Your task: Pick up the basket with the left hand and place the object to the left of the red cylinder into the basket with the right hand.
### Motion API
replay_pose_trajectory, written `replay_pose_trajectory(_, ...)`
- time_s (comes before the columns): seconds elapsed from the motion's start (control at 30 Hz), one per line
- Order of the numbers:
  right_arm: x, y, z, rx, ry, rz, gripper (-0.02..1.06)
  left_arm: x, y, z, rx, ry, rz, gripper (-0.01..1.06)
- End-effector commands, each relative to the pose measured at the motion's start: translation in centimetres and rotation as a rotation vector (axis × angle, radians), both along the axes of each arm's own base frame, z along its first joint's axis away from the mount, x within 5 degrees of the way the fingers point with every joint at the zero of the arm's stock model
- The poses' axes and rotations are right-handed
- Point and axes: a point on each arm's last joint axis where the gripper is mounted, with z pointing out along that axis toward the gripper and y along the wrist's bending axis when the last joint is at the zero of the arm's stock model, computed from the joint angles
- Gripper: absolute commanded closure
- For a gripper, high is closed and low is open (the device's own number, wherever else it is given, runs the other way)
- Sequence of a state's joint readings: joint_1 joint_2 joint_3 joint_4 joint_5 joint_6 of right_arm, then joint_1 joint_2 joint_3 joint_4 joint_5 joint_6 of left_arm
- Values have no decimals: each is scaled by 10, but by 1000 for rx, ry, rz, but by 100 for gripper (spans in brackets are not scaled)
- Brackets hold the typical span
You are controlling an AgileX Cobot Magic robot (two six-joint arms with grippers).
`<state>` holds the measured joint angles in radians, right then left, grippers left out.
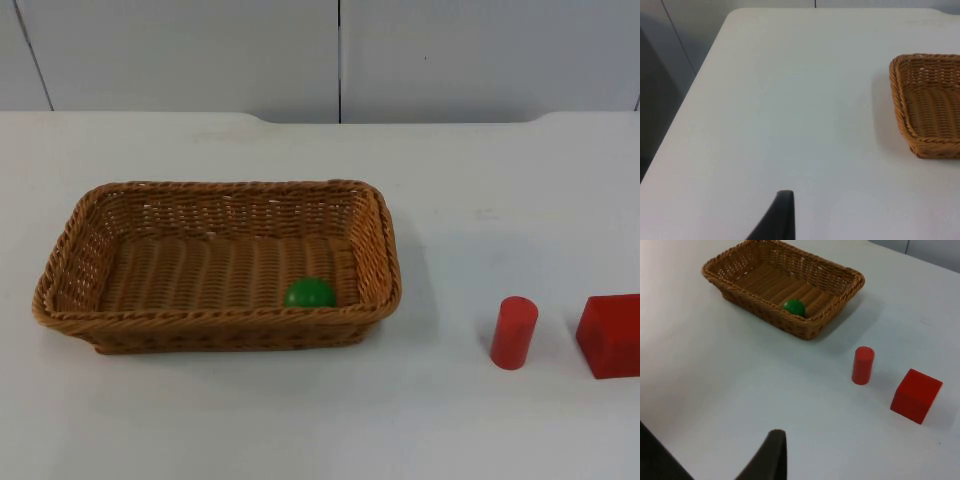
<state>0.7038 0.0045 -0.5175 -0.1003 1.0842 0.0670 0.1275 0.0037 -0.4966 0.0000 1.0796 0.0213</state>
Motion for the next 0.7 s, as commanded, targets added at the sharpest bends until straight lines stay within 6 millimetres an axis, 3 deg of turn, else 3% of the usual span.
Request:
replay_pose_trajectory(0.0, -1, 0, 0, 2, -6, -36, -1, 0, 0, 0, 1, -6, 3, 0)
replay_pose_trajectory(0.37, -5, 1, 0, 2, -8, -447, -1, 0, 0, 0, 1, -6, 3, 0)
replay_pose_trajectory(0.67, -6, 2, 0, 3, -7, -587, -1, 0, 0, 0, 1, -6, 3, 0)
